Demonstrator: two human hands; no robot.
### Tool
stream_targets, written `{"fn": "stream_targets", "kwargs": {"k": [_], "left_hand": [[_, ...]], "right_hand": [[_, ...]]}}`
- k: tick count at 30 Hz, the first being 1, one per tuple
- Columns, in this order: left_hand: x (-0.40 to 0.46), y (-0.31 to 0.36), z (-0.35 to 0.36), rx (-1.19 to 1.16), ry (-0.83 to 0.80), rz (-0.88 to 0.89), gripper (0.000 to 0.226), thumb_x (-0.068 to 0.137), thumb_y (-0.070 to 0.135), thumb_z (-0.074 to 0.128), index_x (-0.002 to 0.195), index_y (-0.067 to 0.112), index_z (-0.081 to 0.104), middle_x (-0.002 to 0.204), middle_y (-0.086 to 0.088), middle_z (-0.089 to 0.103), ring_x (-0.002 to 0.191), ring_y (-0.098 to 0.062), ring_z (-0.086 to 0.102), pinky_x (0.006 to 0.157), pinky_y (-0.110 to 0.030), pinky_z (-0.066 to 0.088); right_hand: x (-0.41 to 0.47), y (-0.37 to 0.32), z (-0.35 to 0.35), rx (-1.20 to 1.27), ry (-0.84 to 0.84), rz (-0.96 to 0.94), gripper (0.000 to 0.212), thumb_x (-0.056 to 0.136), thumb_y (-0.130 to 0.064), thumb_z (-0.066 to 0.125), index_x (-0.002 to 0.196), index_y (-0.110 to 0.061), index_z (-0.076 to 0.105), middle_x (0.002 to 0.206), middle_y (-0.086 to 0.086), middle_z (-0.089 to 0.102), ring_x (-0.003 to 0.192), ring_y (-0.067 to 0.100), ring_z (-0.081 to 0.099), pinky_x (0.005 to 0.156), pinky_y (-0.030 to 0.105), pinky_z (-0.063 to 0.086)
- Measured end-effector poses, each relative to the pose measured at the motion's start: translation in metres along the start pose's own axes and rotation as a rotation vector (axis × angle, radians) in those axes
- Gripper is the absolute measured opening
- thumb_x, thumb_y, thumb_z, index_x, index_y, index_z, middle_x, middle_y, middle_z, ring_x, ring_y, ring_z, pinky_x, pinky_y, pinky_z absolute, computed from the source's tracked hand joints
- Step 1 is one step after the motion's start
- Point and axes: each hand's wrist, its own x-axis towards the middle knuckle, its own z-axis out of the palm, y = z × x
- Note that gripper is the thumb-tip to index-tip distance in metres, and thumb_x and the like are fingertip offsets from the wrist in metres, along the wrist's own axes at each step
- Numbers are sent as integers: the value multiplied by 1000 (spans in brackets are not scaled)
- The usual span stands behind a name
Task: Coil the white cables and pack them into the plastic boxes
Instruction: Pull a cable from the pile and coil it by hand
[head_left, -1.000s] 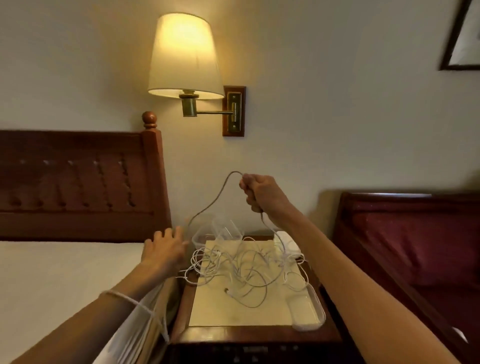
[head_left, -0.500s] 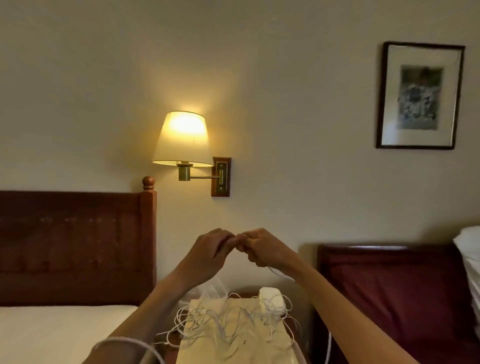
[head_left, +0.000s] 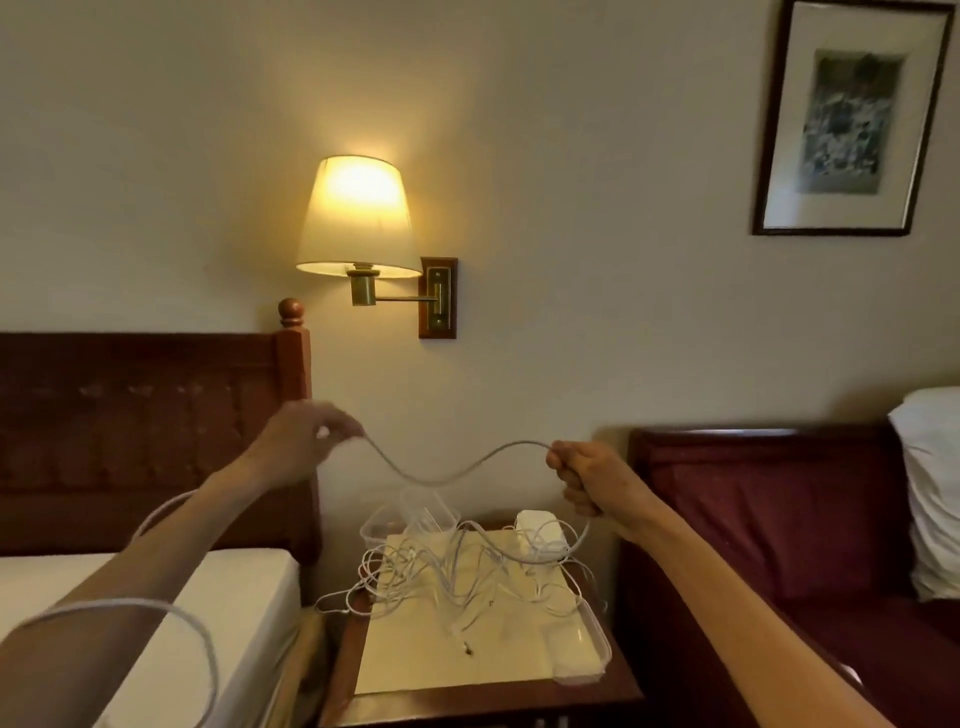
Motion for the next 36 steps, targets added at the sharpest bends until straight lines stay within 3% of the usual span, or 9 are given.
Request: {"fn": "stream_targets", "kwargs": {"k": [3, 7, 12, 21, 25, 27, 30, 33, 36], "left_hand": [[-13, 36, 2, -31, -320, 58, 52, 88, 52, 49, 138, 36, 49, 133, 15, 51, 116, -1, 50, 99, -22, 40], [-9, 108, 21, -253, -176, 123, 62, 95, 49, 41, 152, 28, 28, 135, 9, 54, 122, -6, 50, 104, -28, 41], [2, 144, 45, -329, 71, 189, 21, 101, 19, 49, 91, 14, 66, 79, 1, 66, 68, -8, 59, 67, -28, 47], [31, 56, 14, -84, 498, -201, 24, 100, 16, 49, 90, 11, 70, 97, -7, 73, 86, -23, 63, 82, -35, 47], [21, 39, 30, 35, 134, -273, 20, 98, 22, 53, 87, 25, 69, 105, -4, 72, 97, -25, 63, 86, -37, 49], [15, 44, 33, 190, -222, -209, 27, 96, 28, 59, 122, 22, 64, 135, -4, 59, 120, -23, 54, 102, -38, 44], [7, 83, 38, 14, -182, 18, 65, 96, 31, 58, 153, 21, 27, 154, -1, 37, 140, -20, 35, 114, -36, 29], [4, 132, 49, -256, -211, 169, 57, 101, 31, 47, 153, 23, 23, 138, 3, 54, 125, -11, 50, 104, -32, 40], [4, 146, 65, -356, -106, 223, 19, 103, 22, 45, 114, 16, 60, 85, -1, 67, 75, -15, 64, 73, -36, 50]], "right_hand": [[5, -14, 6, -140, 2, -49, 37, 105, -21, 37, 72, -15, 53, 49, -8, 33, 40, 6, 26, 38, 20, 20], [9, -38, 24, -389, -49, -214, 39, 102, -16, 41, 68, -16, 57, 46, -12, 42, 39, 1, 34, 41, 15, 29], [7, -50, 27, -343, -120, -269, 36, 104, -16, 39, 72, -14, 57, 47, -11, 40, 40, 2, 32, 41, 16, 28], [-13, 19, 5, 202, -202, 75, 35, 106, -32, 34, 78, -19, 50, 55, -9, 27, 43, 6, 18, 37, 17, 19], [-8, 10, 12, 274, -117, 99, 38, 107, -28, 29, 74, -19, 46, 52, -9, 25, 38, 5, 17, 33, 17, 16], [-4, -2, 9, 218, -92, 80, 38, 106, -27, 29, 74, -19, 46, 51, -9, 26, 38, 4, 18, 32, 17, 17], [1, -18, 11, 57, -113, 44, 38, 106, -28, 33, 73, -19, 49, 50, -9, 29, 39, 5, 20, 33, 17, 18], [3, -31, 17, 7, -168, -1, 38, 106, -27, 33, 73, -18, 51, 51, -8, 30, 40, 6, 22, 35, 17, 20], [4, -36, 14, -5, -198, -35, 38, 106, -27, 34, 74, -17, 53, 52, -7, 29, 42, 7, 21, 37, 18, 20]]}}
